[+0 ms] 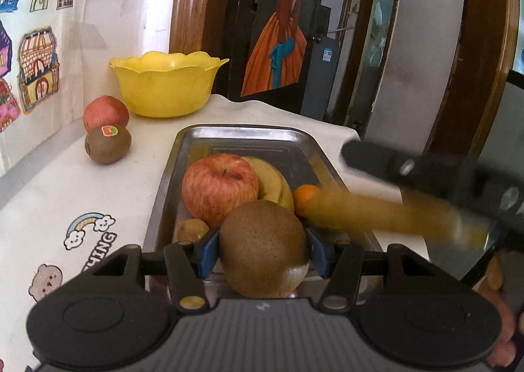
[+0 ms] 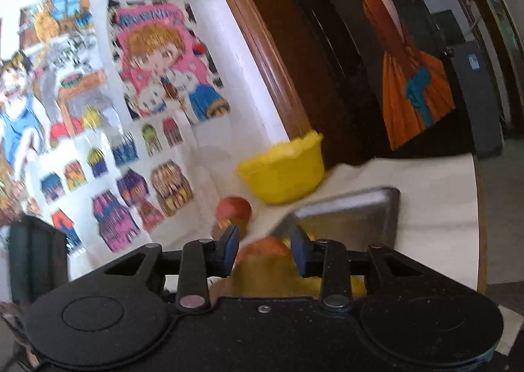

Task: Organize fruits
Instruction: 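Lower the large kiwi and banana onto the metal tray and open both grippers, then lift both tools from the tray and move toward the yellow bowl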

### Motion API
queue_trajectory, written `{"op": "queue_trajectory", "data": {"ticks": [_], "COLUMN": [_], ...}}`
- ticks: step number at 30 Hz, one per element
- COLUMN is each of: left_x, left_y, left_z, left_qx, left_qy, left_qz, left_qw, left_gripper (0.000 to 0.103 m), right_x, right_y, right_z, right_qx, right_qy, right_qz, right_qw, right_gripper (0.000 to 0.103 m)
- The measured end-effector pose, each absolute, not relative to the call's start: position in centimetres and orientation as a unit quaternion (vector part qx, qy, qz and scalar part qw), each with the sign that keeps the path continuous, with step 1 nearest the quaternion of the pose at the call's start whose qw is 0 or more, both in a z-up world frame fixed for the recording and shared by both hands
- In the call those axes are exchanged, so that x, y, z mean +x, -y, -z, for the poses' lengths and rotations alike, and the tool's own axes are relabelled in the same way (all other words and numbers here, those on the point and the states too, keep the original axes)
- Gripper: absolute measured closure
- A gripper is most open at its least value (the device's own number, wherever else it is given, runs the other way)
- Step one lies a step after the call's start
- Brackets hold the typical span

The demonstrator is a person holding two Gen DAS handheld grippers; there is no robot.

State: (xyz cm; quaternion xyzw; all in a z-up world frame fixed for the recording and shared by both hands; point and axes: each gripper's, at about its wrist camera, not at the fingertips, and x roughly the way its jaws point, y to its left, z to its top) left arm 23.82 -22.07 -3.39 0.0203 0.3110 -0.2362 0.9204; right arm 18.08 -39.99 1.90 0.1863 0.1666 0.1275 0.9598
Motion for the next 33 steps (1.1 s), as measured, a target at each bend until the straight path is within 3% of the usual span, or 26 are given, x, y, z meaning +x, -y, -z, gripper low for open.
{"op": "queue_trajectory", "data": {"ticks": [10,16,20,33], "left_x": [23.1,23.0,22.5,20.5], "left_y": [22.4,21.9,21.6,18.6], "left_z": [3.9,4.1,3.4,1.1], "left_qx": [0.066,0.060,0.056,0.029], "left_qy": [-0.310,-0.321,-0.310,-0.278], "left_qz": [0.224,0.224,0.231,0.196], "left_qw": [0.922,0.918,0.920,0.940], "left_gripper": [0.038,0.032,0.018,0.007], "right_x": [19.0,18.9,18.7,16.4], "right_y": [40.1,40.0,40.1,39.8], "right_z": [0.1,0.1,0.0,-1.7], "right_qx": [0.215,0.212,0.215,0.214], "right_qy": [-0.206,-0.207,-0.206,-0.182], "right_qz": [-0.111,-0.103,-0.097,-0.080], "right_qw": [0.948,0.949,0.950,0.956], "right_gripper": [0.064,0.051,0.040,0.017]}}
